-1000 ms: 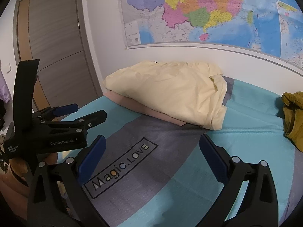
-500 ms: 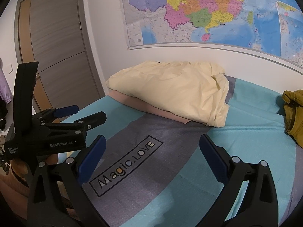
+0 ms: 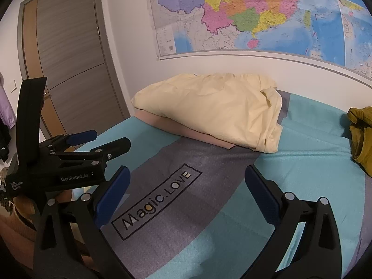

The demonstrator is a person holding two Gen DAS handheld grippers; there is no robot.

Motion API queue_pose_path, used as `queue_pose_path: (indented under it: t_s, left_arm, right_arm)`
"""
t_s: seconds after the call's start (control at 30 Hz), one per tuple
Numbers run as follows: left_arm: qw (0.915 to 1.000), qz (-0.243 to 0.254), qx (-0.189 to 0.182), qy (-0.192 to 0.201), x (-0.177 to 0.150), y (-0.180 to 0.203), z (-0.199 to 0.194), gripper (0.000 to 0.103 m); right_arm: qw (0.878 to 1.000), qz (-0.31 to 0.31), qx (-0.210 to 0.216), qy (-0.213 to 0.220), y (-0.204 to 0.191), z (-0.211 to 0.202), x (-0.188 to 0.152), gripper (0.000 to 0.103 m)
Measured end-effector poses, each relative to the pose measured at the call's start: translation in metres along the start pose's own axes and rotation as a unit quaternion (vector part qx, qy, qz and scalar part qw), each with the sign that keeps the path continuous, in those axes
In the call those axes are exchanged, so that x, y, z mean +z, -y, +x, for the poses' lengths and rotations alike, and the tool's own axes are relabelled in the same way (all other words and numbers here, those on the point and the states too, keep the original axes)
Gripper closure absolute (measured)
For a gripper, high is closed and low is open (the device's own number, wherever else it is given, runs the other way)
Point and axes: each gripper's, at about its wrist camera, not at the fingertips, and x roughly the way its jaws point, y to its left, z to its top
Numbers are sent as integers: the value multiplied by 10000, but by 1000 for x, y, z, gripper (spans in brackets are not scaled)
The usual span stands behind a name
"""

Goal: Fold large clothes

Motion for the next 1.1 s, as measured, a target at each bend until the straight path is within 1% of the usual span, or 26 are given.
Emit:
queue_pose_path:
  t_s: [1.1]
  left_arm:
    - [10000, 32, -2, -2, -4, 5, -1, 7]
  right_arm:
    - [9999, 89, 50, -52, -3, 1, -2, 6]
